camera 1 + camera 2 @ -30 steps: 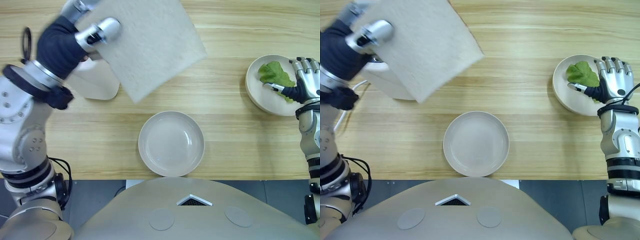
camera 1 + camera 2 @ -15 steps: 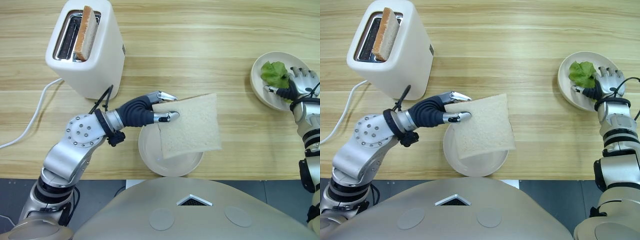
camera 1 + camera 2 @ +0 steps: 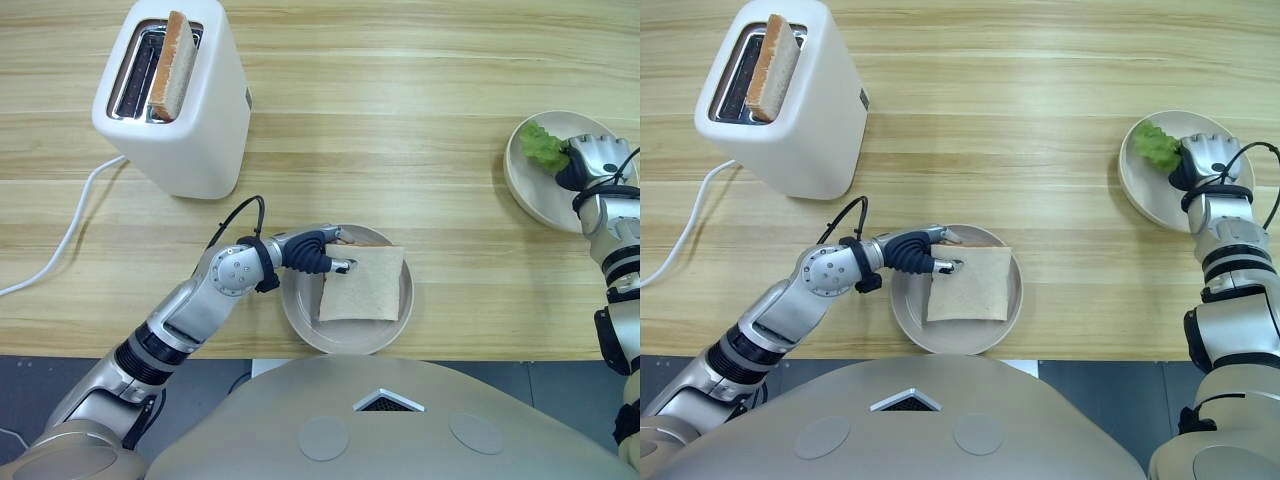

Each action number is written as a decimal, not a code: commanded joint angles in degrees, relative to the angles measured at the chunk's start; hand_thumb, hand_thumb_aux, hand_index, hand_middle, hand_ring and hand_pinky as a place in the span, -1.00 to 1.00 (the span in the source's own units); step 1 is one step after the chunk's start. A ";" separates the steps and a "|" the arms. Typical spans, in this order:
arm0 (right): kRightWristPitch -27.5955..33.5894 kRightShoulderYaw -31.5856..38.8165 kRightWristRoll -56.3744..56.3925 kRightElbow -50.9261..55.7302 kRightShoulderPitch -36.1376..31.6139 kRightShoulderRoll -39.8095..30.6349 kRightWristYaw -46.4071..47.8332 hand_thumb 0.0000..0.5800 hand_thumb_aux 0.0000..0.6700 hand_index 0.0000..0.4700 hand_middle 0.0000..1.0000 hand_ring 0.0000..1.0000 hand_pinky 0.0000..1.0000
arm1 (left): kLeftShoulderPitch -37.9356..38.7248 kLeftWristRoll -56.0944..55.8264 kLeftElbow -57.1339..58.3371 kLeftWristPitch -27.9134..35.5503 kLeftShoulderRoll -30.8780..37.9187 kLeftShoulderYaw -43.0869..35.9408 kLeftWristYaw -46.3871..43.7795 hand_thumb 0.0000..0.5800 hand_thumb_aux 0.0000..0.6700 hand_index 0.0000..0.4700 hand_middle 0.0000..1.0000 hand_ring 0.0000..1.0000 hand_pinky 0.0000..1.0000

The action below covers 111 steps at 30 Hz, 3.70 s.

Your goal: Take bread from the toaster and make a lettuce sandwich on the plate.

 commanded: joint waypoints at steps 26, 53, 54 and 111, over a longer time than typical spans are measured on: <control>-4.81 -0.09 11.41 -91.35 34.50 9.73 37.92 1.00 1.00 1.00 1.00 1.00 1.00 | -17.30 7.69 -5.02 -16.94 10.32 46.23 6.04 -1.00 -1.00 -1.00 -1.00 -1.00 -1.00; -13.52 2.90 -19.23 -82.26 32.37 4.89 27.44 -1.00 -1.00 -1.00 -1.00 -1.00 -1.00 | -17.89 10.09 3.38 -20.85 8.24 40.71 7.91 -1.00 -1.00 -1.00 -1.00 -1.00 -1.00; -13.59 1.81 -18.49 -83.28 32.20 4.71 27.48 -1.00 -1.00 -1.00 -1.00 -1.00 -1.00 | -18.13 10.10 3.57 -20.88 8.17 40.58 7.95 -1.00 -1.00 -1.00 -1.00 -1.00 -1.00; -6.29 -28.42 -5.85 -87.02 53.13 16.10 17.97 -1.00 -1.00 -1.00 -1.00 -1.00 -1.00 | -11.44 29.77 18.82 -7.51 10.94 34.65 11.10 -0.48 -0.72 -0.72 -1.00 -1.00 -1.00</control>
